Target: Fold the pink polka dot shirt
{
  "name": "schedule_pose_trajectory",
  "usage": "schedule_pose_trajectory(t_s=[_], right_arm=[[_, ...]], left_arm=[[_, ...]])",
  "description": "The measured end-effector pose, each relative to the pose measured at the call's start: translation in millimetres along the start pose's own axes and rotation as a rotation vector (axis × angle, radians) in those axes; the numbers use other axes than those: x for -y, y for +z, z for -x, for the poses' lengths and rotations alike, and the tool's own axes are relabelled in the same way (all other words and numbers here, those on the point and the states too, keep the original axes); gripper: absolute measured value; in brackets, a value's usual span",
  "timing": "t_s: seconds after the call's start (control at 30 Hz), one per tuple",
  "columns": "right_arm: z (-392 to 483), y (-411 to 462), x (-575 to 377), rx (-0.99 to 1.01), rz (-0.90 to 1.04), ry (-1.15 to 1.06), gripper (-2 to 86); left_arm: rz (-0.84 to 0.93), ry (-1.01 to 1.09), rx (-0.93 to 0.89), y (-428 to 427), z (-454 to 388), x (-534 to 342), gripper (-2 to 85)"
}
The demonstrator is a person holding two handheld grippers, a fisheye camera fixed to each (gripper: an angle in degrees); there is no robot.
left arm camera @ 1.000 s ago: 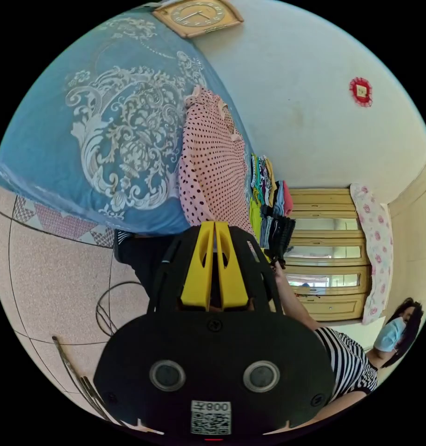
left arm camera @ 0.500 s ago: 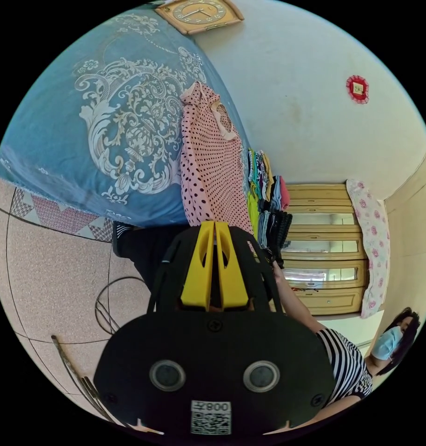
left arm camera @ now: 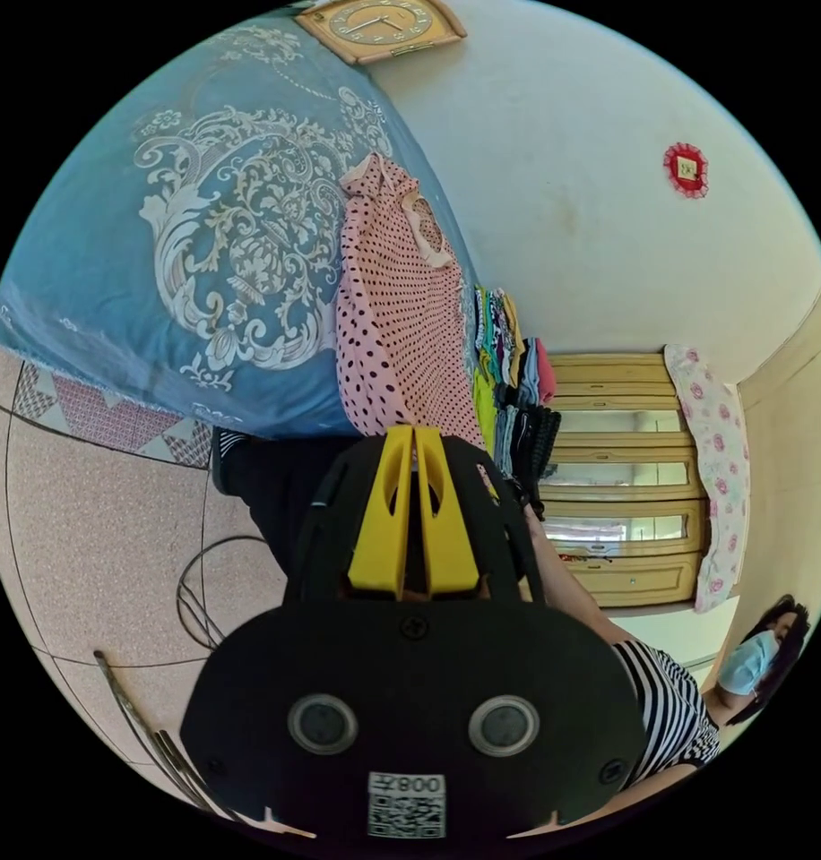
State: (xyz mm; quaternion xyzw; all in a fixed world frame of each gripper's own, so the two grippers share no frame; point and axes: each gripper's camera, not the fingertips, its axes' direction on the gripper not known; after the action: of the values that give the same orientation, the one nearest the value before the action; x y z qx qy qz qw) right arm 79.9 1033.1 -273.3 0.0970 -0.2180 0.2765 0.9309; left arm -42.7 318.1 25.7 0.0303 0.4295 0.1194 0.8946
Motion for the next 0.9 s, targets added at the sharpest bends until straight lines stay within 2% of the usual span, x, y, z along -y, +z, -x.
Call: schedule_pose_trajectory(t_s=[0.23, 0.43, 0.67, 0.9], right_arm=[[-50, -15, 30, 0.056, -0.056, 0.124, 0.1], [-55, -32, 76, 0.053, -0.119, 0.129, 0.1], [14, -21, 209, -0.015, -0.122, -0.058, 1.1], [102, -1, 361, -0.137, -0.129, -0.289, 3.9]], left_arm=[[-0.022, -0.087, 0.021, 1, 34, 26, 3.7], [-0.122, -0.039, 0.027, -14, 27, 64, 5.6], [-0.081, 0.098, 0.092, 15, -4, 170, 7.1], [-0.089, 0.194, 0.153, 73, -32, 335, 8.0]])
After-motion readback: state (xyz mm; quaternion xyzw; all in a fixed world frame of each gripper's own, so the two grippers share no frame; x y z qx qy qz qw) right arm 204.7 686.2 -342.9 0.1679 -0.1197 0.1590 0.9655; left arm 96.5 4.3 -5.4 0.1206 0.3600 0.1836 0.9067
